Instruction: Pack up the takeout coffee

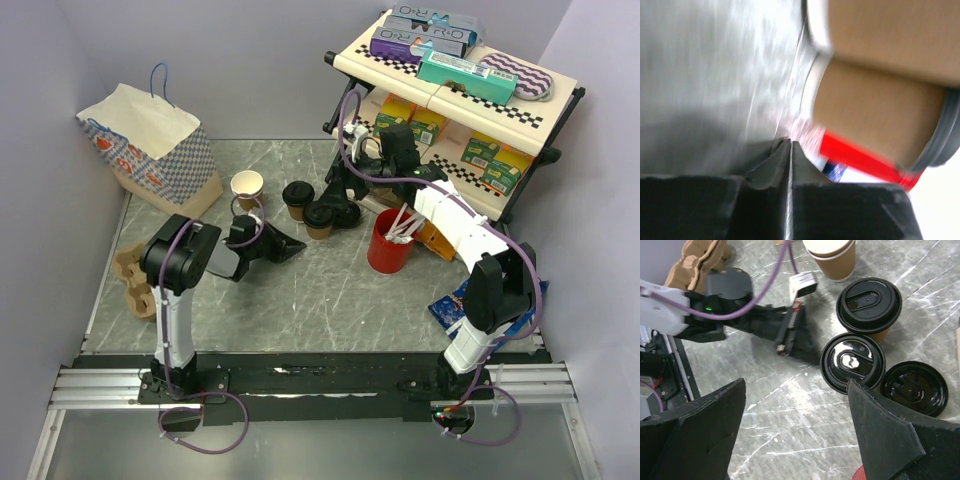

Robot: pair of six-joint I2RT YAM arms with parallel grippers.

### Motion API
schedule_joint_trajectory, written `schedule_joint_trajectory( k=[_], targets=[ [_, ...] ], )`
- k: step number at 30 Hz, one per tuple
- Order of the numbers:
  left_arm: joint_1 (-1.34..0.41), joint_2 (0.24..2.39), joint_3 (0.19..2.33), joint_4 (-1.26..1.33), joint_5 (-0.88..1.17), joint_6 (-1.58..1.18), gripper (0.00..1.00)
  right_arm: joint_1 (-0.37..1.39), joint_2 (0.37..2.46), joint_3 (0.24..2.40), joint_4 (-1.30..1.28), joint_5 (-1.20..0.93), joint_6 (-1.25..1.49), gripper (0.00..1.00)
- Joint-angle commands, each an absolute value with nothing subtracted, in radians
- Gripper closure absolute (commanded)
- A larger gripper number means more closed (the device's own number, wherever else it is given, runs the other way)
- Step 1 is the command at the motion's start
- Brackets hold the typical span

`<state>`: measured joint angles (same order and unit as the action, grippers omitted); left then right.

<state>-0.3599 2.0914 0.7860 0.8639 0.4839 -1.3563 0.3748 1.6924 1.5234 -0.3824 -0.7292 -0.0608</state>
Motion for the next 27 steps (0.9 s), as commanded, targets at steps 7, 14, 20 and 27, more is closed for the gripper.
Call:
schedule_joint_trajectory(
  k=[7,14,20,27],
  targets=[
    [-0.285,1.678,0.807,0.176,0.696,-0.717,0.57,0.371,1.612,1.537,-0.417,-0.727,-0.179,0.09],
    [-0.275,1.442,1.045,-0.435,0.677,-0.099,0.46,0.371,1.522,1.491,-0.48,-0.713,-0.278,0.09],
    [-0.163,1.324,1.186,-0.751,0.353,0.054,0.38,0.373,1.488,1.494,-0.499,-0.647,-0.241,0.07],
    [0.109,1.141,1.129,-0.84,0.106,-0.029,0.21,0.373,1.588,1.741,-0.551,-0.698,-0.138,0.0]
  ],
)
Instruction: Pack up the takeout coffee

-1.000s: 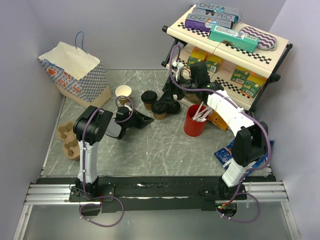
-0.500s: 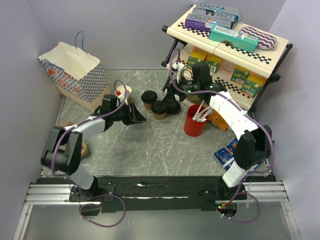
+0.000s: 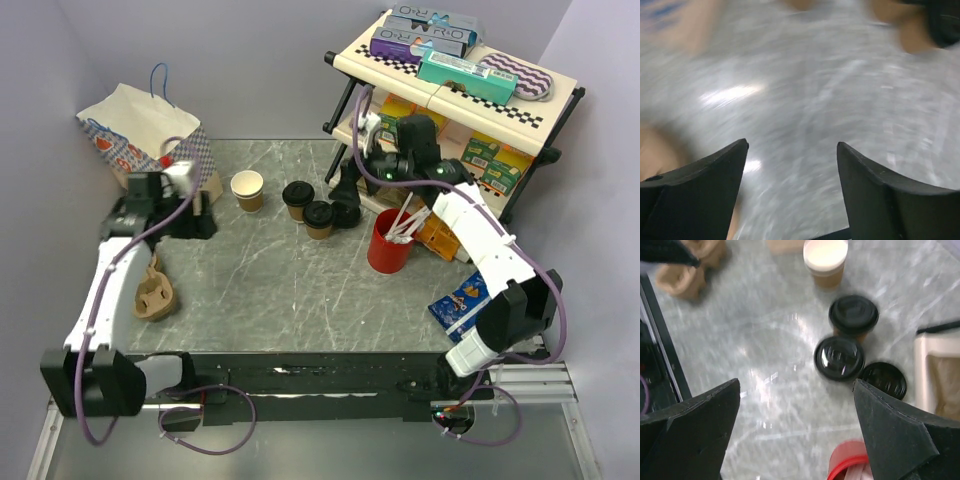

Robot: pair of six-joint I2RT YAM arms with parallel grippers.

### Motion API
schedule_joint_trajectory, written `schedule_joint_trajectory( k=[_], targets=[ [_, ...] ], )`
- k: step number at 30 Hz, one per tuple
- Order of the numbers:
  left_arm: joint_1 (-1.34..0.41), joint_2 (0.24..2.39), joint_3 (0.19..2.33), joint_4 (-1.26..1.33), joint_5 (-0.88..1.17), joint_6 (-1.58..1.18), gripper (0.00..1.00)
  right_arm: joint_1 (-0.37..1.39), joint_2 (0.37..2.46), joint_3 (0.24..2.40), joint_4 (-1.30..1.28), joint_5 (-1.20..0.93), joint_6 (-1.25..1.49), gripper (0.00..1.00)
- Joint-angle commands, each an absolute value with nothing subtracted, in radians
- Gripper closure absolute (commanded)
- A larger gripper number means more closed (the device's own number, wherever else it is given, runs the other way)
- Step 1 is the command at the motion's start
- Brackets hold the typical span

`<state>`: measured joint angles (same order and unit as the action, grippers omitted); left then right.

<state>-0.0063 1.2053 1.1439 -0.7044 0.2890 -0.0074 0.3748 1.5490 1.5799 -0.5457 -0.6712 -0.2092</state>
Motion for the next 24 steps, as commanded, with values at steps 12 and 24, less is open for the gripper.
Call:
schedule_joint_trajectory(
  k=[12,24],
  targets=[
    [0.382,1.233,1.255,-0.845,0.365,-0.146,0.27,0.408,1.746,2.151,-0.603,-0.666,0.151,0.0],
    [0.382,1.243,1.19,-0.747,0.272,-0.163,0.26,0.18,1.835,2.465,-0.248,-0.833,0.912,0.0]
  ],
)
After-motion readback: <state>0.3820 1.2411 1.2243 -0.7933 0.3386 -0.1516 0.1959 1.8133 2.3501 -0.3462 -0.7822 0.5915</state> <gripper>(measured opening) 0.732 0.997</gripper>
